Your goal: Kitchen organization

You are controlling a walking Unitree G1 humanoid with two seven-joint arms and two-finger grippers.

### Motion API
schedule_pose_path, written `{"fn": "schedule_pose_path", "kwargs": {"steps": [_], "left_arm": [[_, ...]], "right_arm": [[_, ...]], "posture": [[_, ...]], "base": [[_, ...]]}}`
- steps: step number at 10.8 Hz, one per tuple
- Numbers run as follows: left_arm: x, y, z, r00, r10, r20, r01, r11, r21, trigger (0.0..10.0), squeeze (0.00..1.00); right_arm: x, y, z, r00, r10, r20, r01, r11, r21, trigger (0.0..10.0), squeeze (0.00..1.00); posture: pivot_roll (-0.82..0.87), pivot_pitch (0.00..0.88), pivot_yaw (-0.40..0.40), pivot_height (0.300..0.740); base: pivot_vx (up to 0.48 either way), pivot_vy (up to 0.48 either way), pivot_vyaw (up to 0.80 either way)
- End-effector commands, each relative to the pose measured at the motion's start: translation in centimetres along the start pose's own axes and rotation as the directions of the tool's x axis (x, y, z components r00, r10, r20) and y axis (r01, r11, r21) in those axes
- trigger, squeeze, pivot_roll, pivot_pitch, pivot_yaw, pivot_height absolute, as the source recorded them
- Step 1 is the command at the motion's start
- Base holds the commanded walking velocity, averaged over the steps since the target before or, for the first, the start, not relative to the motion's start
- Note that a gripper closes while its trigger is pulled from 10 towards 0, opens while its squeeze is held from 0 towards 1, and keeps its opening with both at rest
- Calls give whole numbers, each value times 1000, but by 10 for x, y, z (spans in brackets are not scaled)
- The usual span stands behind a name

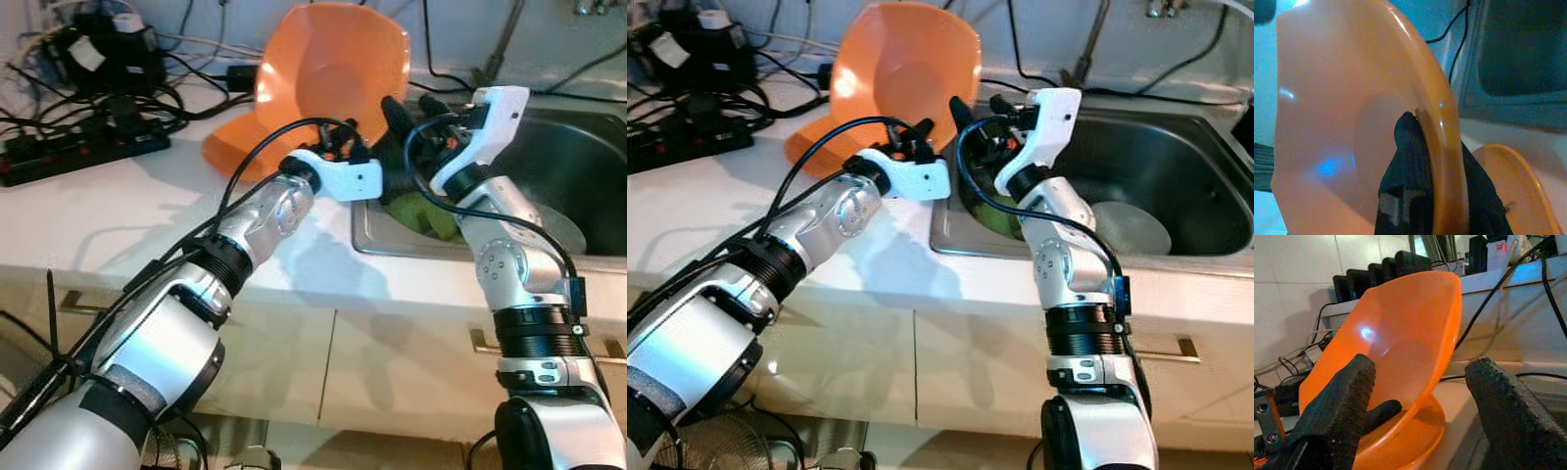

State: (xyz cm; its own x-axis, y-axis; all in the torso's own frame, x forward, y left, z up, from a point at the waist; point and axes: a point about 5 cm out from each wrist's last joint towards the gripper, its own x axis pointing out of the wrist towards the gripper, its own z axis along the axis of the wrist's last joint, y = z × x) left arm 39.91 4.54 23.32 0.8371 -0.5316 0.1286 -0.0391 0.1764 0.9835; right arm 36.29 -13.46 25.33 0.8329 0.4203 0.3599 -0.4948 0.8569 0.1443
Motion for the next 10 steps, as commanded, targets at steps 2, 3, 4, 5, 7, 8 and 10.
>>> {"fn": "schedule_pose_path", "kwargs": {"steps": [2, 3, 4, 5, 7, 8, 10], "left_arm": [[1, 6, 12, 996, 47, 77, -50, 998, 29, 10000, 0], [-1, 5, 13, 995, 52, 87, -54, 998, 27, 10000, 0], [-4, 1, 13, 994, 55, 99, -57, 998, 24, 10000, 0], [-8, -5, 14, 992, 59, 111, -62, 998, 30, 10000, 0], [-12, -7, 15, 988, 87, 126, -94, 994, 49, 10000, 0], [-13, -4, 14, 988, 101, 120, -108, 993, 56, 10000, 0], [-16, -7, 14, 987, 110, 118, -117, 992, 56, 10000, 0]], "right_arm": [[1, 2, -3, 1000, 0, -17, 0, 1000, 17, 10000, 0], [2, 1, -3, 1000, -7, -15, 7, 1000, 21, 10000, 0], [2, 0, -4, 1000, -23, -16, 23, 999, 24, 10000, 0], [1, -2, -6, 999, -42, -18, 42, 999, 30, 10000, 0], [0, -5, -7, 998, -59, -18, 60, 997, 38, 10000, 0], [1, -7, -5, 997, -75, -6, 75, 996, 42, 10000, 0], [1, -7, -6, 996, -87, -4, 87, 995, 52, 10000, 0]], "posture": [[131, 0, -4, 740], [131, 0, -2, 740], [132, 5, -1, 740], [133, 10, -2, 740], [137, 18, -1, 740], [137, 23, 1, 740], [143, 26, -1, 740]], "base": [[0, 0, 0], [0, 0, 0], [0, 0, 0], [0, 0, 0], [0, 0, 0], [0, 0, 0], [0, 0, 0]]}}
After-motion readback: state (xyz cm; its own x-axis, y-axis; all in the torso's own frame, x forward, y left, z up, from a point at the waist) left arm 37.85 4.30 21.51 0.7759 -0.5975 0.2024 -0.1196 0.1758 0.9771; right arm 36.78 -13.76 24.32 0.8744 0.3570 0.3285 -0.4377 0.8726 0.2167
